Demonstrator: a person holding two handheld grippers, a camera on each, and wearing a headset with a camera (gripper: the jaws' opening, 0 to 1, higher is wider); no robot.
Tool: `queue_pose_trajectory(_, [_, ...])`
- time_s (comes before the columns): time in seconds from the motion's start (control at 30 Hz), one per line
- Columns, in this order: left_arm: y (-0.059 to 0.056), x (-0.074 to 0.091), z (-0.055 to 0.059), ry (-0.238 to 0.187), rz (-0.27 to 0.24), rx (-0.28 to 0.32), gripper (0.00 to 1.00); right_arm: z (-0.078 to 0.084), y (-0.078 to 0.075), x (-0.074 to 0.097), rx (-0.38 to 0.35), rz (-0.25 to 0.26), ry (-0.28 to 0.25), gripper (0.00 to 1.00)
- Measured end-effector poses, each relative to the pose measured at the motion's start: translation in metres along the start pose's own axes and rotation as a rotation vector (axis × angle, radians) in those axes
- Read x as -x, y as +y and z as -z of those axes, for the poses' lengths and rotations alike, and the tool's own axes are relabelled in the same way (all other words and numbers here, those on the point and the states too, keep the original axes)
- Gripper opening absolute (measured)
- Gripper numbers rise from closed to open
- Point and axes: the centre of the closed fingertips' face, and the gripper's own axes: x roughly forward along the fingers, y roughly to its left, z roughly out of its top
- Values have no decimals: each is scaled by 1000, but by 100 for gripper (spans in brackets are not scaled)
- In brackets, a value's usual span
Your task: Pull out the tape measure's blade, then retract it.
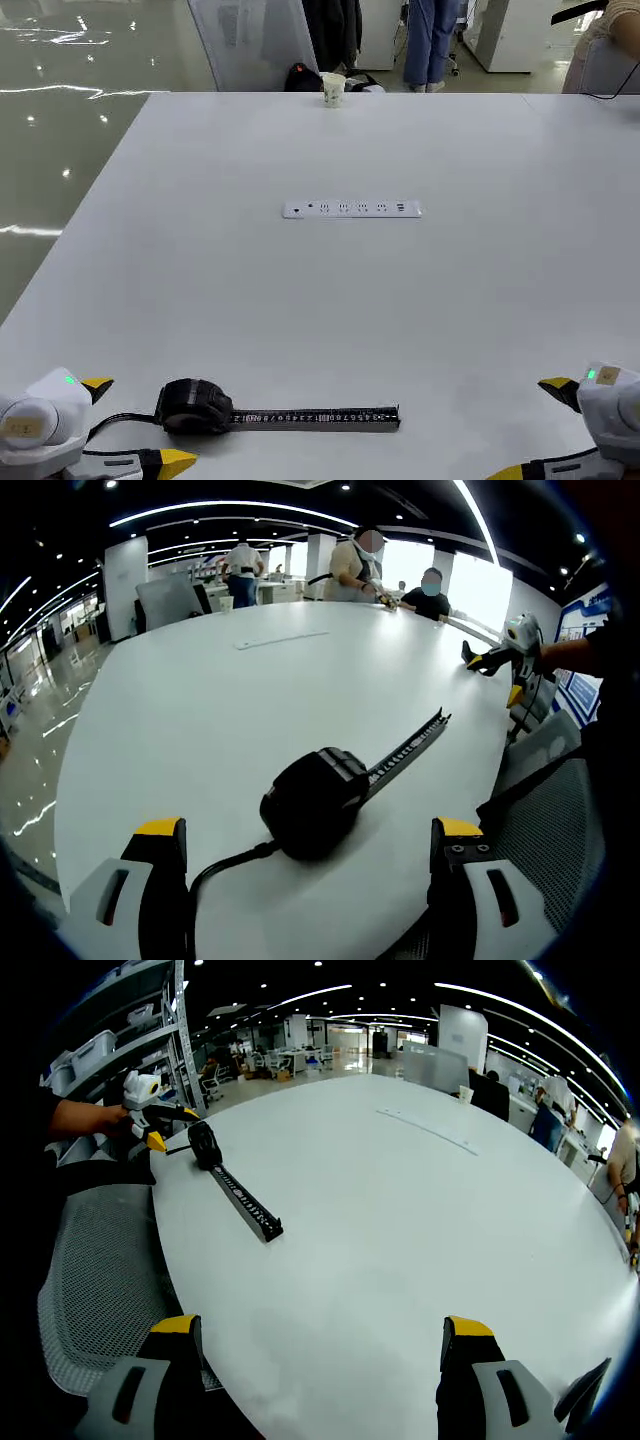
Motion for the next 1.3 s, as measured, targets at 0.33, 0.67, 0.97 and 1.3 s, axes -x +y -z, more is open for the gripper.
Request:
queue_pose_trajectory(0.33, [-11,-16,-14,-3,-9,17,99,-24,9,-7,84,-54,17,99])
queue_pose_trajectory(0.67, [-14,-22,-32,-88,-66,65,99,-46,6,-17,129,-70,20,99])
queue_pose_trajectory(0.97, [-11,-23,-32,-85,-90,86,99,-63,13,-25,172,-93,10,99])
queue_pose_trajectory(1.3, [-12,-28,-33,-130,-163,78,99,-62,21,-37,196,-124,54,99])
